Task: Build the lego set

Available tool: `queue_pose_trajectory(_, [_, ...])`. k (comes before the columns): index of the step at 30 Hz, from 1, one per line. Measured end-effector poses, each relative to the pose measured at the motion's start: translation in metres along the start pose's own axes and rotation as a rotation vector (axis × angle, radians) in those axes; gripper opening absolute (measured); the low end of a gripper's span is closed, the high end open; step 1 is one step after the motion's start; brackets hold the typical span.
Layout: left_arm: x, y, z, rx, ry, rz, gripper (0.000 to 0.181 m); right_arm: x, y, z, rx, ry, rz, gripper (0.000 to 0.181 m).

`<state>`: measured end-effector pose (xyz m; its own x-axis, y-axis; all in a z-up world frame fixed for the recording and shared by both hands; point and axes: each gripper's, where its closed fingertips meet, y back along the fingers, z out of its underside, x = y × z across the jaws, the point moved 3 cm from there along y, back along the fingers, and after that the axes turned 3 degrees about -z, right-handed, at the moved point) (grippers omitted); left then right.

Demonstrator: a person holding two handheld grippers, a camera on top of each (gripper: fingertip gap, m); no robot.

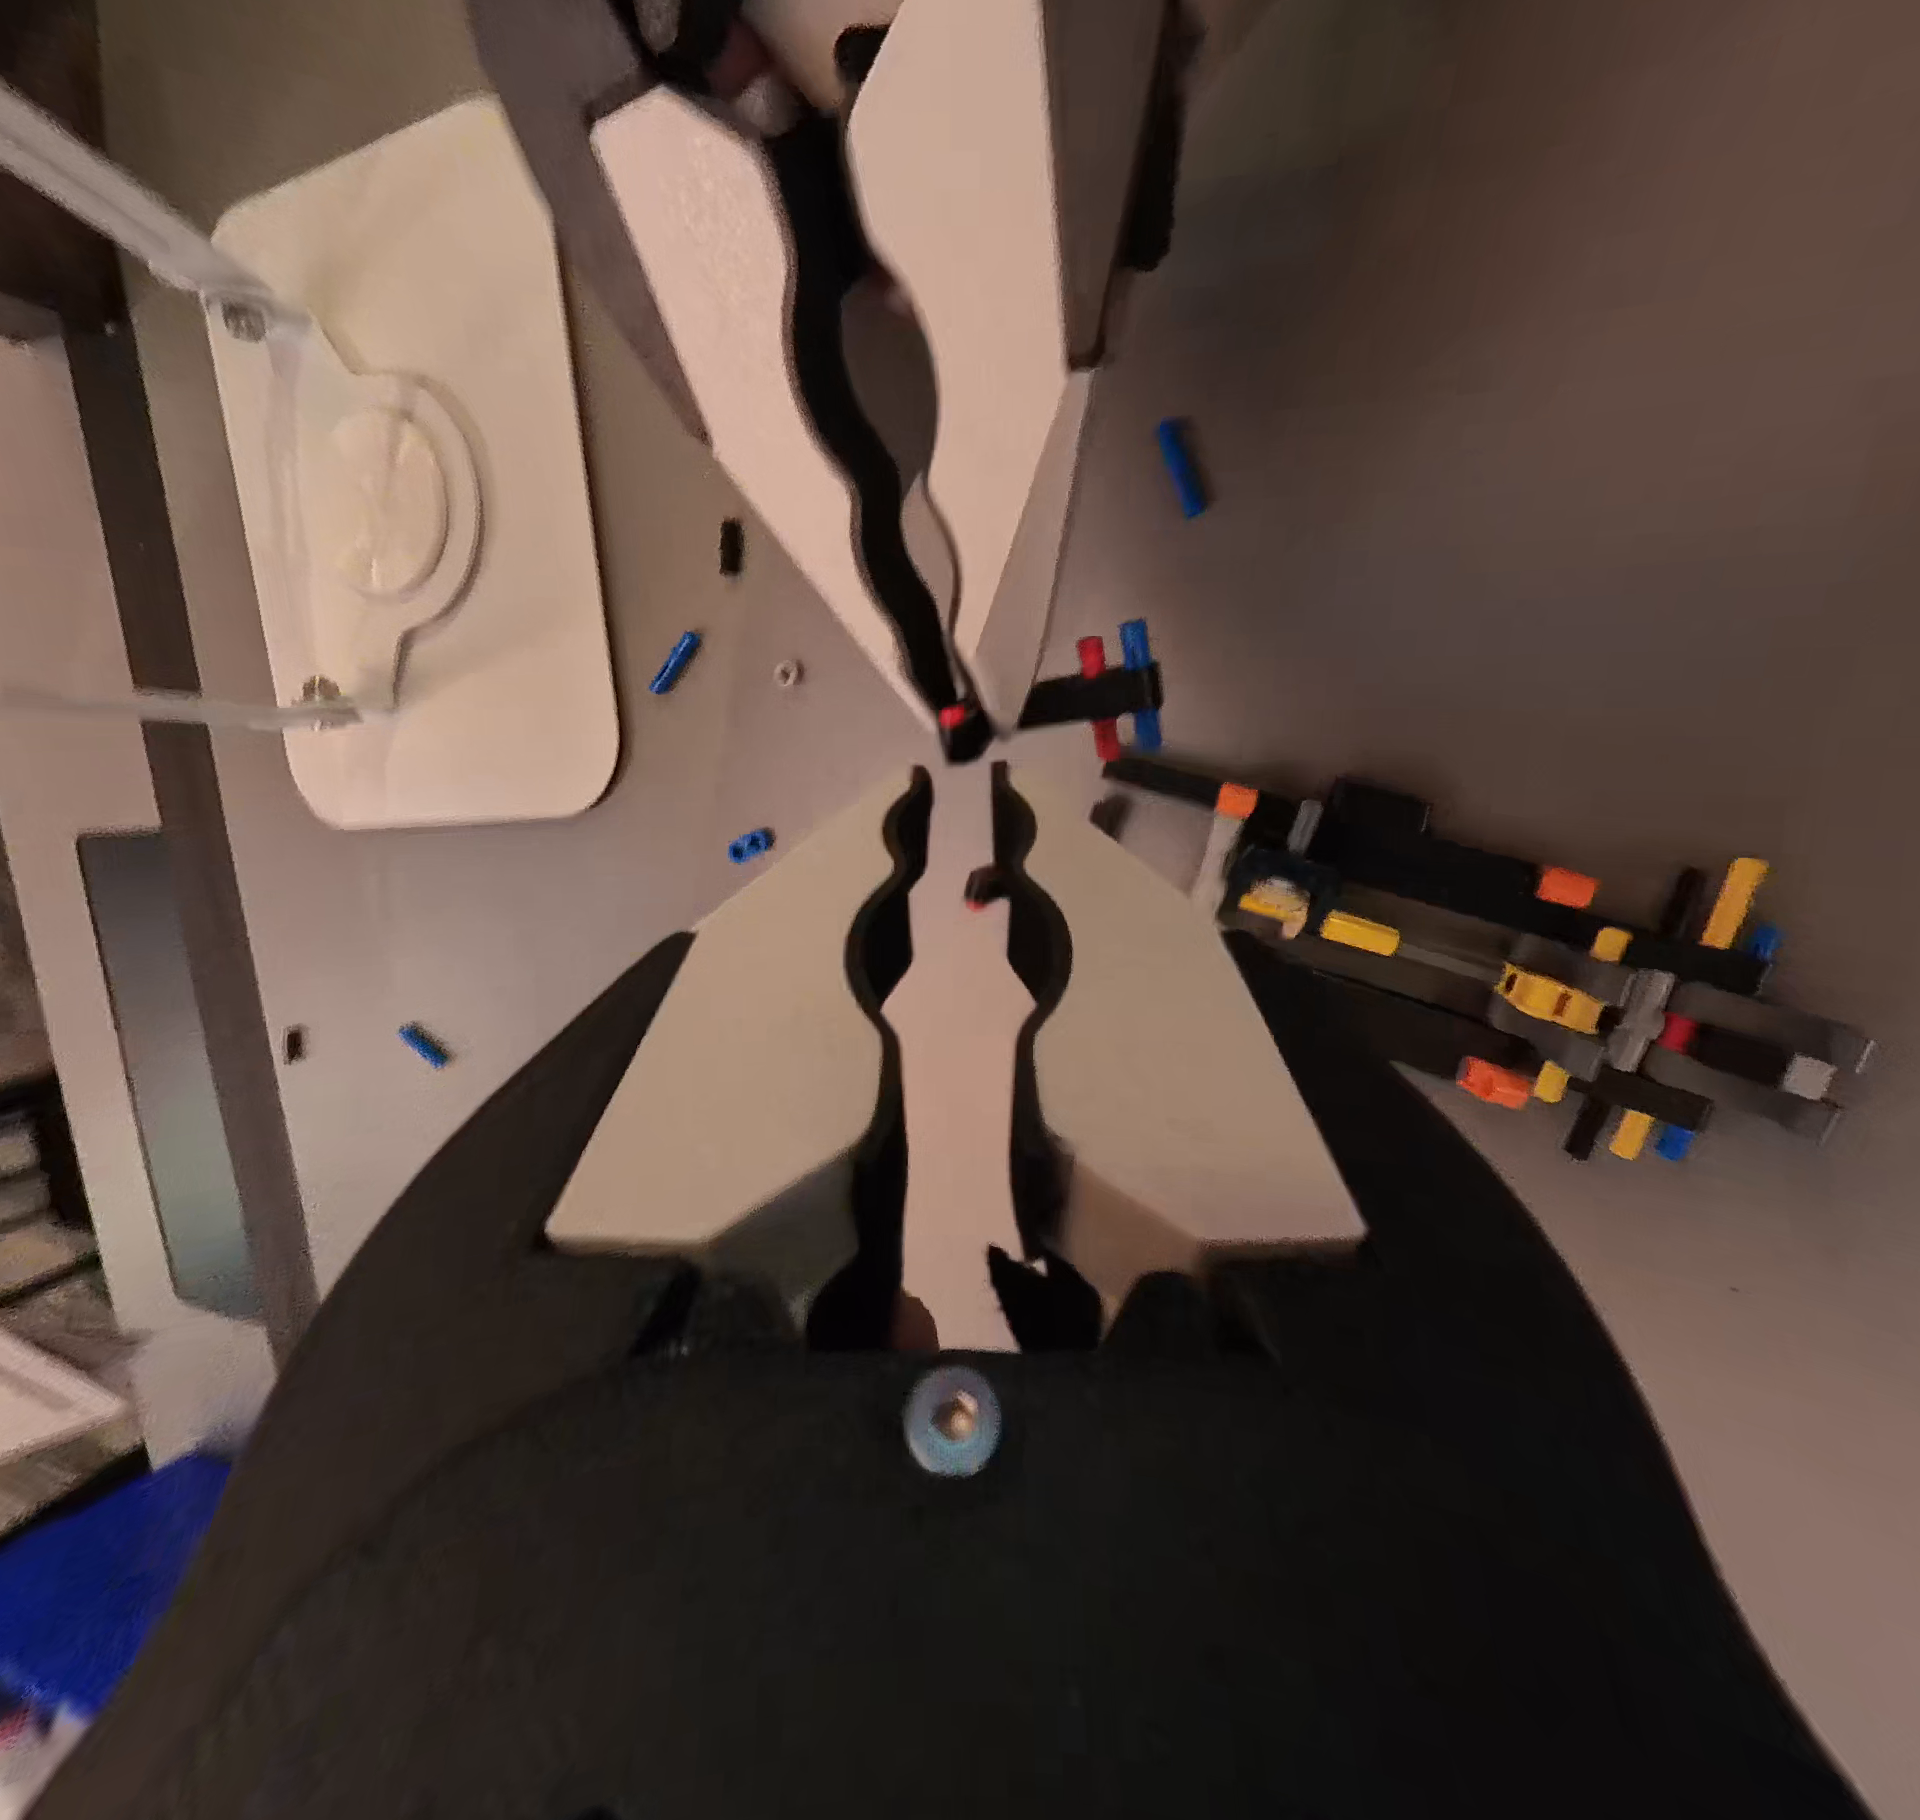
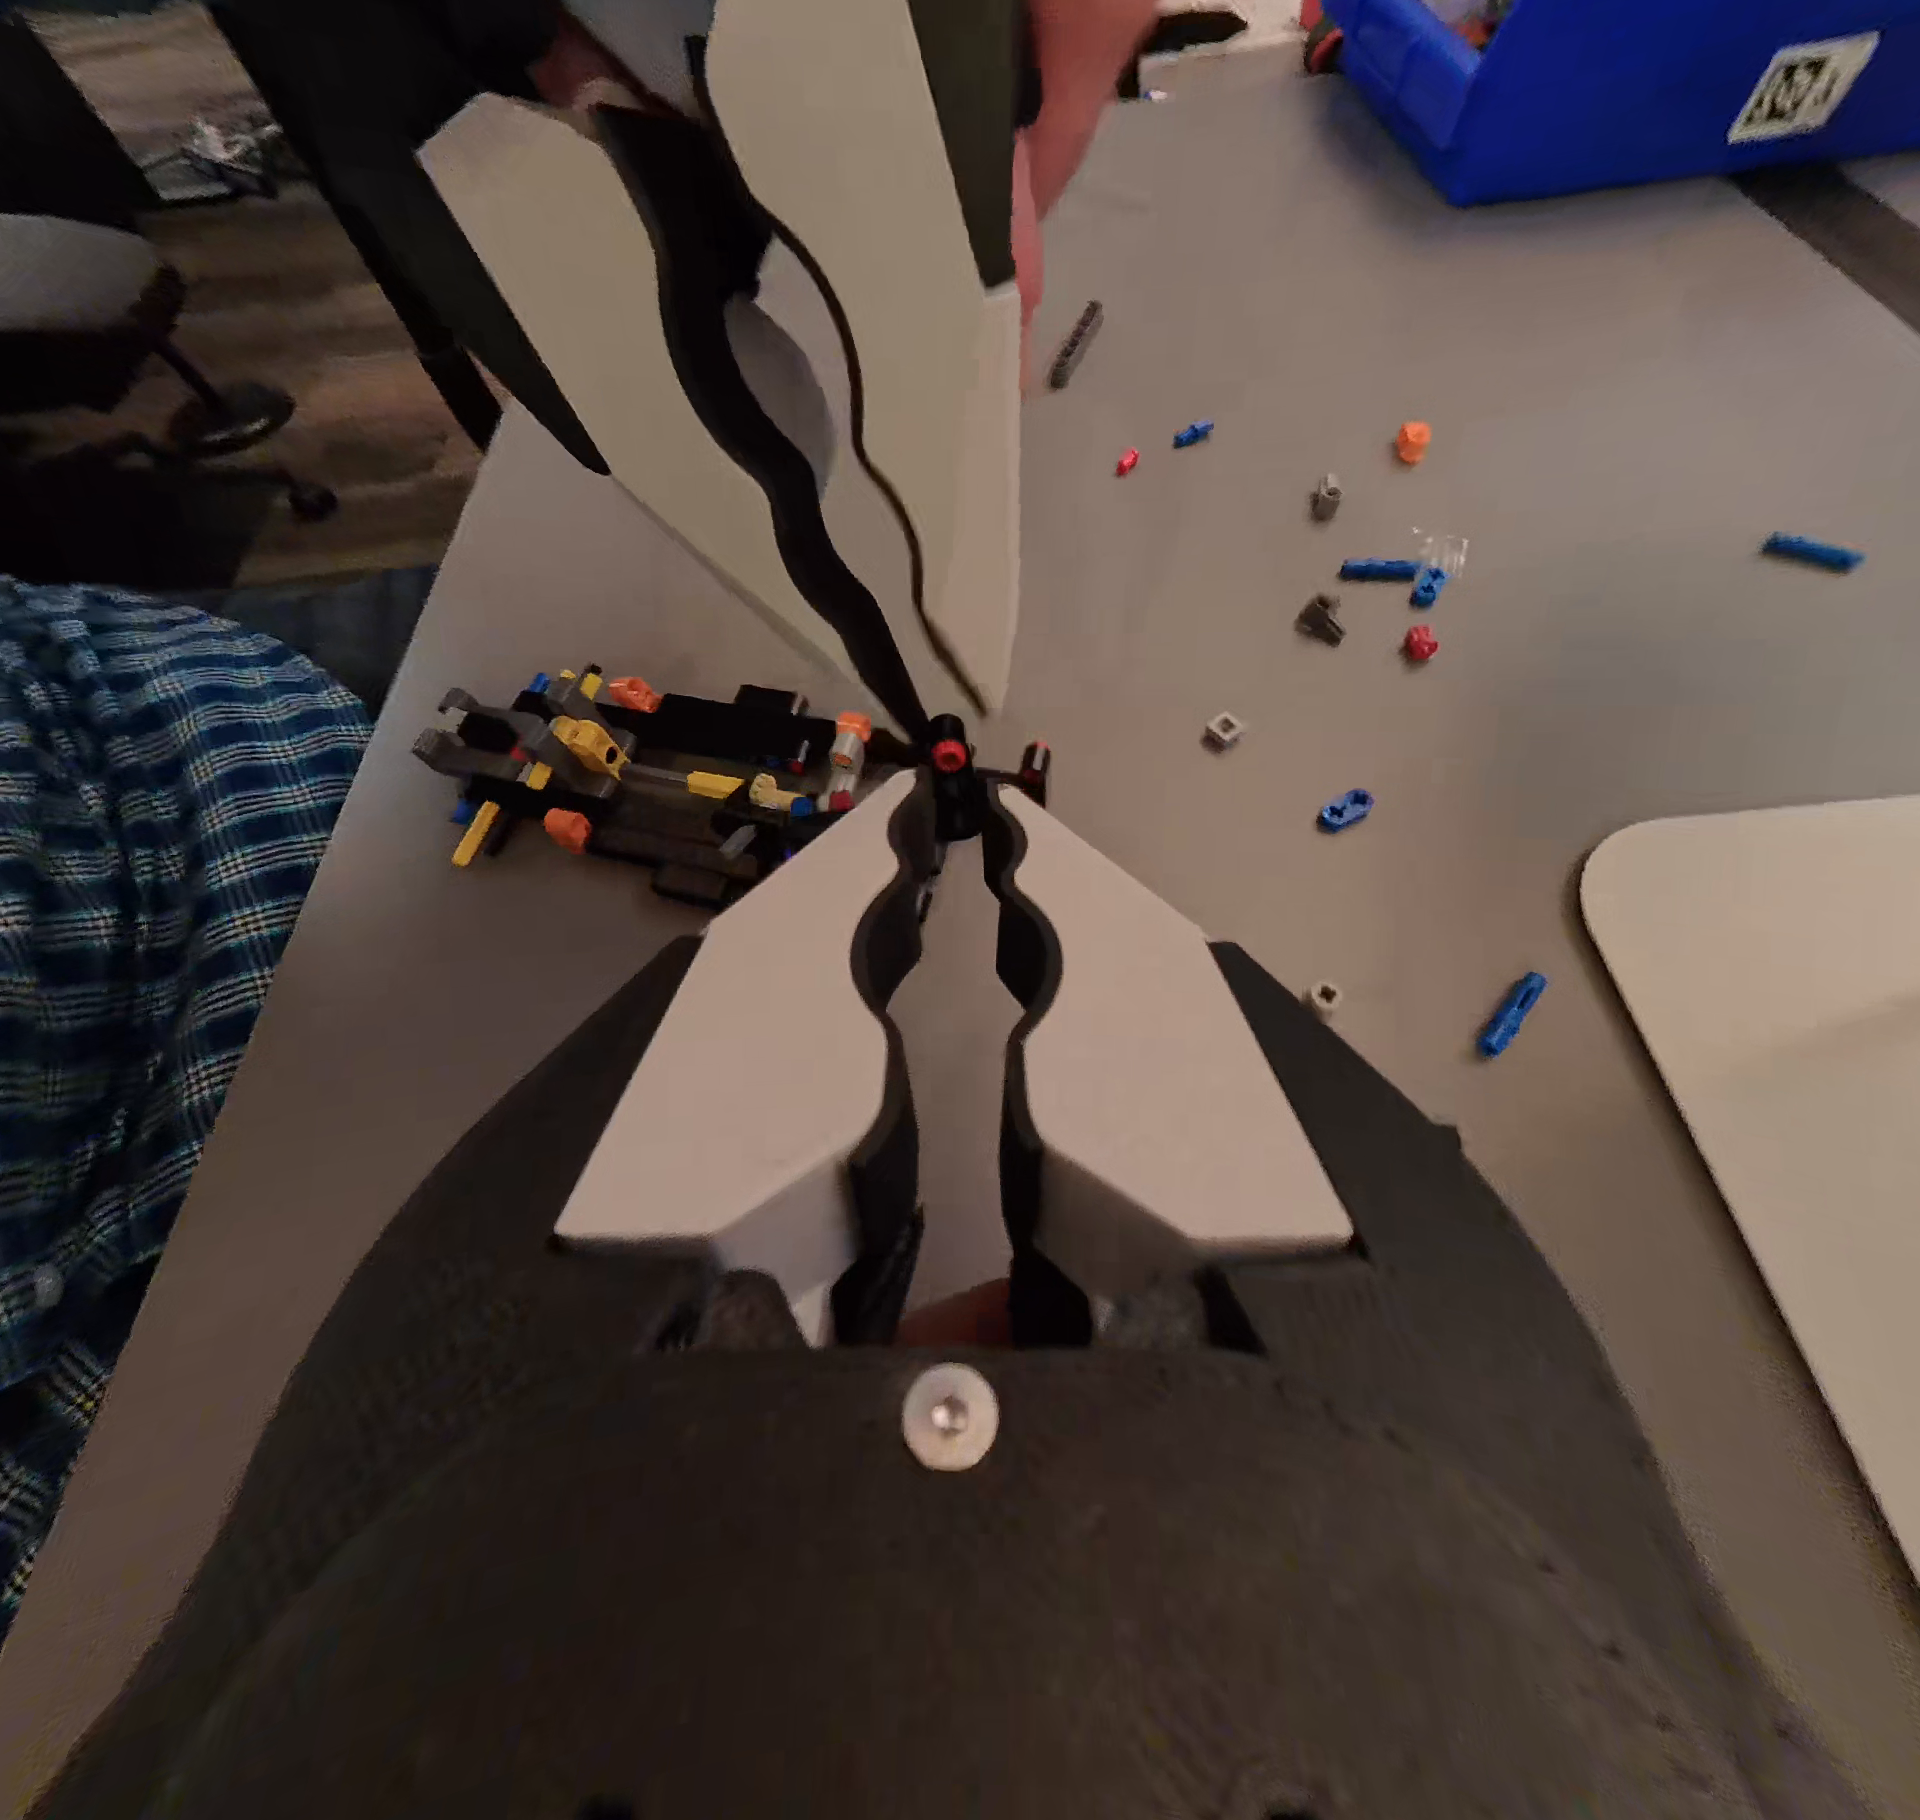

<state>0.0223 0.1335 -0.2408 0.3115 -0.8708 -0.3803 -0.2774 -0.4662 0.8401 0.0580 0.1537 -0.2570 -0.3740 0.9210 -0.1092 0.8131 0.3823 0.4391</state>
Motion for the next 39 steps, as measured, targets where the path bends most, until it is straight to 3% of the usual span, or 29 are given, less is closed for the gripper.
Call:
queue_pose_trajectory(1, [-0.001, -0.001, 0.008, -0.042, 0.016, -0.018, 0.016, 0.003, -0.001, 0.003, -0.013, -0.015, 0.009, 0.005])
queue_pose_trajectory(3, [0.001, -0.001, 0.017, -0.077, 0.091, -0.022, 0.031, 0.007, -0.003, 0.008, -0.034, -0.059, 0.016, 0.005])
queue_pose_trajectory(6, [0.008, -0.001, 0.032, -0.110, 0.202, -0.041, 0.038, 0.010, -0.008, 0.017, -0.085, -0.115, 0.024, 0.005])
queue_pose_trajectory(18, [0.033, -0.033, 0.065, -0.074, 0.614, -0.002, 0.031, 0.020, -0.035, 0.041, -0.271, -0.248, 0.059, 0.004])
queue_pose_trajectory(23, [0.038, -0.045, 0.065, -0.050, 0.669, 0.040, 0.028, 0.020, -0.039, 0.044, -0.281, -0.264, 0.055, 0.004])
queue_pose_trajectory(26, [0.036, -0.046, 0.064, -0.033, 0.690, 0.031, 0.020, 0.020, -0.039, 0.045, -0.279, -0.262, 0.055, 0.004])
queue_pose_trajectory(39, [0.038, -0.045, 0.060, 0.014, 0.718, -0.053, 0.020, 0.019, -0.031, 0.048, -0.259, -0.206, 0.064, 0.006])
